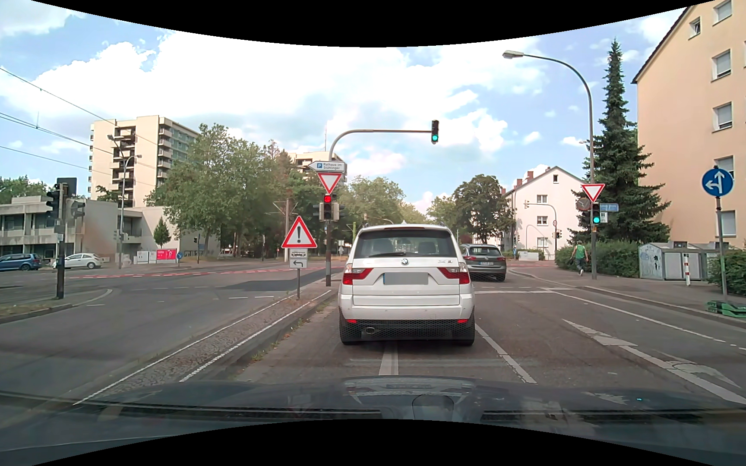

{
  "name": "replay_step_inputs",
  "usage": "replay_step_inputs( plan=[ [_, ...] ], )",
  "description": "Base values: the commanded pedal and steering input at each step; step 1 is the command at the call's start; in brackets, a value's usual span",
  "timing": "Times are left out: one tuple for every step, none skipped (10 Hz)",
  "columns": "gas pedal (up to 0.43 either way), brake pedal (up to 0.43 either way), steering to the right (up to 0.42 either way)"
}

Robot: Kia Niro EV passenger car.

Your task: Follow the waypoints while adhering to traffic rules and regulations

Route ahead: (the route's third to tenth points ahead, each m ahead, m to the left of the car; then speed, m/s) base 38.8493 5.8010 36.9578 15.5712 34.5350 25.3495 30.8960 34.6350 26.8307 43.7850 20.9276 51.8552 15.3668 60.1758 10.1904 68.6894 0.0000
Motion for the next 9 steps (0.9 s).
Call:
replay_step_inputs(
  plan=[
    [0.000,0.262,-0.004],
    [0.000,0.262,-0.004],
    [0.000,0.262,-0.004],
    [0.000,0.262,-0.004],
    [0.000,0.262,-0.004],
    [0.000,0.262,-0.004],
    [0.000,0.262,-0.004],
    [0.000,0.262,-0.004],
    [0.000,0.262,-0.004]
  ],
)
